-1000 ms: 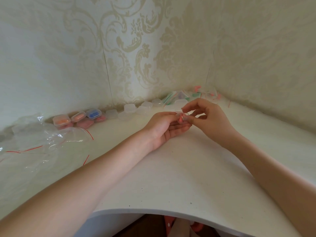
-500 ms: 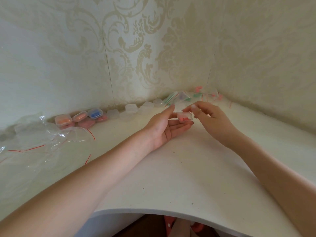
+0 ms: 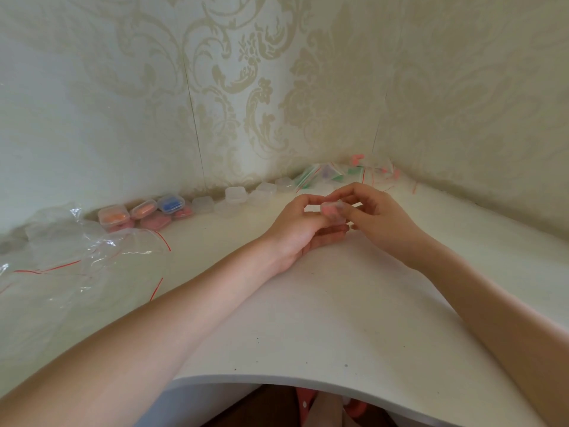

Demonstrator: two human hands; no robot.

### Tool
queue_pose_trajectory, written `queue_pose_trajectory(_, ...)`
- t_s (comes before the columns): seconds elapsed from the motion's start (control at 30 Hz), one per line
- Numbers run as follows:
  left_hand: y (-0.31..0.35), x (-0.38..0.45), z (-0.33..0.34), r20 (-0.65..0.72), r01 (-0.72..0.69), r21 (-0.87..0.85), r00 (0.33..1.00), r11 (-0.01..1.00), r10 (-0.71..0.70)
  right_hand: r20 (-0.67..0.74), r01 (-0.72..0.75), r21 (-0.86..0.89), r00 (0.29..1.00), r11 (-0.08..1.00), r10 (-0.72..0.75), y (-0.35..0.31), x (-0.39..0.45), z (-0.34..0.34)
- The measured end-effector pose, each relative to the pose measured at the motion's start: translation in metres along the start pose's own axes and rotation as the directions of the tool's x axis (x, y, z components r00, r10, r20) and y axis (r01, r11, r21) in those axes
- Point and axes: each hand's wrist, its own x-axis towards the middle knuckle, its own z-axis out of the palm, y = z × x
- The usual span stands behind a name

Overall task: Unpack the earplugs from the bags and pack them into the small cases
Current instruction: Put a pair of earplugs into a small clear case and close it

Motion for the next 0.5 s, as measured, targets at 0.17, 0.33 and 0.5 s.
queue_pose_trajectory(0.17, -0.002, 0.000, -0.001, 0.031, -0.043, 0.027, 0.999, 0.999, 0.043, 0.007, -0.027, 0.036, 1.000, 0.999, 0.026, 0.000, -0.001, 0.000)
queue_pose_trajectory(0.33, -0.006, -0.003, -0.001, -0.001, -0.136, 0.151, 0.990, 0.979, 0.138, -0.009, -0.064, 0.127, 0.998, 0.990, 0.066, -0.001, -0.003, 0.003)
queue_pose_trajectory(0.5, 0.006, -0.019, -0.013, -0.005, -0.228, 0.564, 0.960, 0.793, 0.280, -0.070, -0.120, 0.135, 0.989, 0.984, 0.130, 0.006, -0.001, 0.000)
